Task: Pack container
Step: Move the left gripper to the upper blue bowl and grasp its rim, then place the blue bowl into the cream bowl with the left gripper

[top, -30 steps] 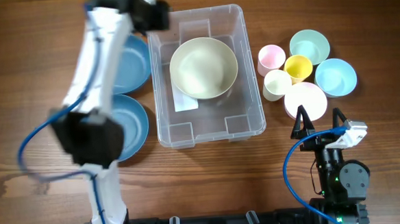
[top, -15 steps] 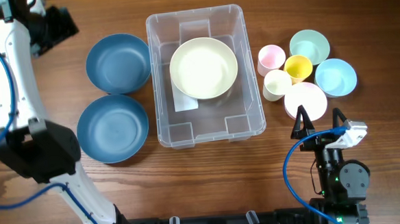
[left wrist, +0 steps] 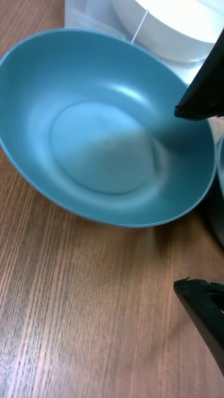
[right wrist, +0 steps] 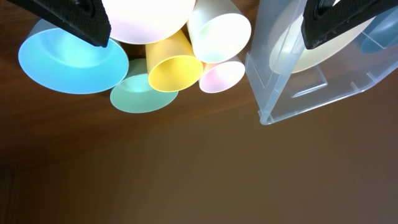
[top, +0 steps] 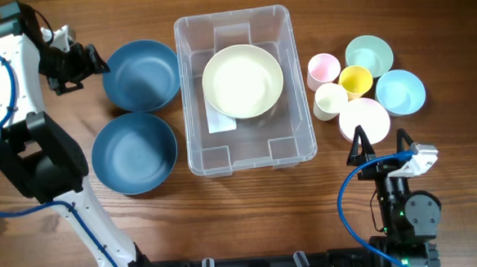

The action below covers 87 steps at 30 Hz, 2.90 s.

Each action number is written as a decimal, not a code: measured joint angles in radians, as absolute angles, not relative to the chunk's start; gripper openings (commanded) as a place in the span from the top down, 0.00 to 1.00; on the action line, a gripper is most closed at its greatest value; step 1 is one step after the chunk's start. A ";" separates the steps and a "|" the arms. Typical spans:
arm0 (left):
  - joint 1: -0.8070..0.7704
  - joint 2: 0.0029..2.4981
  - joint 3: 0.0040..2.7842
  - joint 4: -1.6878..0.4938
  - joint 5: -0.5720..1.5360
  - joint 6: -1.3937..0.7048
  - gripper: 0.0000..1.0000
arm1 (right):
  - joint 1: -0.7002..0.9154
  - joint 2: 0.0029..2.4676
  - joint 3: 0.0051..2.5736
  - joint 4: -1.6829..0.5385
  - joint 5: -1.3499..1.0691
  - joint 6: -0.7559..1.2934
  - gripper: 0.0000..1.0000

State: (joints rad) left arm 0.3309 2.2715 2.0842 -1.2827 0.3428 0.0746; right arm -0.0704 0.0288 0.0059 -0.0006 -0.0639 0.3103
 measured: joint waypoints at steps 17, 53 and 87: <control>0.330 2.362 2.072 -1.176 0.323 0.075 0.18 | -0.070 0.029 0.006 -0.001 -0.064 0.310 0.00; 0.223 2.362 1.956 -1.010 0.246 0.038 0.96 | -0.070 0.029 0.006 -0.001 -0.064 0.310 0.00; 0.157 2.057 2.234 -1.236 0.223 0.037 0.96 | -0.070 0.029 0.006 -0.001 -0.064 0.310 0.00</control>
State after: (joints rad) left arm 0.1566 2.0567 2.2345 -1.2358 0.2226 0.0368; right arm -0.0704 0.0288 0.0063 -0.0006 -0.0639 0.3103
